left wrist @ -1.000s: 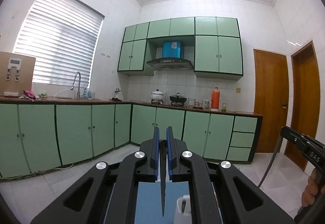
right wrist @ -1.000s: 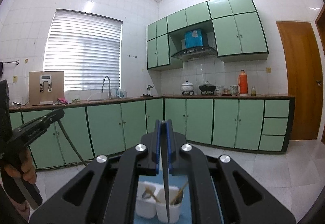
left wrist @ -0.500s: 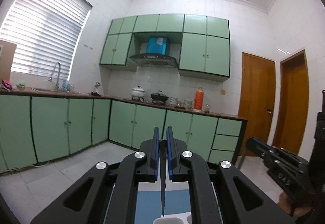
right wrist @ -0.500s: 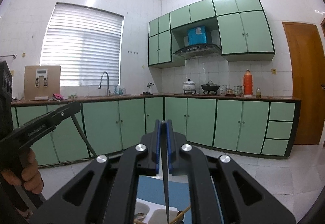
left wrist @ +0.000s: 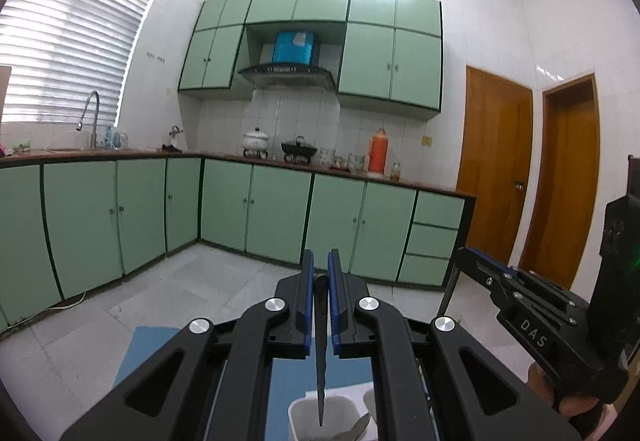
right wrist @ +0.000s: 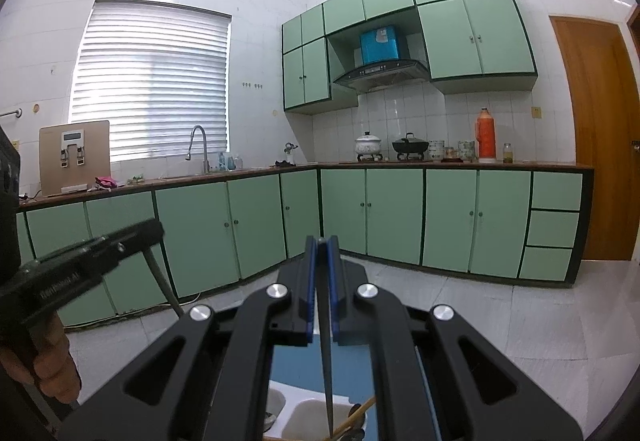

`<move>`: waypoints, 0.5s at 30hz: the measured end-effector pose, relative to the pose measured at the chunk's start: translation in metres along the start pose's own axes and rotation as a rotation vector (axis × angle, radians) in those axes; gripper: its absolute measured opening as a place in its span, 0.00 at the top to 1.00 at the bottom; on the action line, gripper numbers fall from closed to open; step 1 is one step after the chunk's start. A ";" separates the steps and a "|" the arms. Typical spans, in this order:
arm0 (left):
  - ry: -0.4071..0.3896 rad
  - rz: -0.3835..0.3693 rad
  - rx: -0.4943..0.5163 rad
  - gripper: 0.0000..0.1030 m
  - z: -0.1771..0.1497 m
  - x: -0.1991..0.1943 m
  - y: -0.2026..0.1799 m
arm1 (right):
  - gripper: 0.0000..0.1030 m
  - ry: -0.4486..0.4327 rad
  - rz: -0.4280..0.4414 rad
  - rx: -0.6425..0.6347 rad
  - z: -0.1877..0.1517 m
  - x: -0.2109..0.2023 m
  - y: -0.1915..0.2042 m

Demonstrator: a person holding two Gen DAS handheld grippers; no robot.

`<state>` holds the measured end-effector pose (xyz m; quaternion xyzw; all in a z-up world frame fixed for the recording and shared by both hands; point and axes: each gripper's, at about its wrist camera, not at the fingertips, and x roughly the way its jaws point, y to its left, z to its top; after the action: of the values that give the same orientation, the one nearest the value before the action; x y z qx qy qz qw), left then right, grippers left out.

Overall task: Organize utensils
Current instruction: 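Lower both grey chopsticks into the white holder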

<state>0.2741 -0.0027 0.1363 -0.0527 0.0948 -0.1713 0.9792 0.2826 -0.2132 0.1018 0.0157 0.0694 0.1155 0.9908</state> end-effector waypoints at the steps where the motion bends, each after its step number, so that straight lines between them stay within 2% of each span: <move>1: 0.007 -0.001 0.000 0.93 -0.002 0.002 0.001 | 0.95 0.004 0.000 0.001 -0.003 0.000 0.001; 15: 0.112 0.008 0.014 0.93 -0.037 0.021 -0.004 | 0.95 0.058 -0.003 0.048 -0.036 0.004 0.003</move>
<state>0.2851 -0.0162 0.0972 -0.0359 0.1485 -0.1706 0.9734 0.2802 -0.2088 0.0658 0.0360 0.1007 0.1129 0.9878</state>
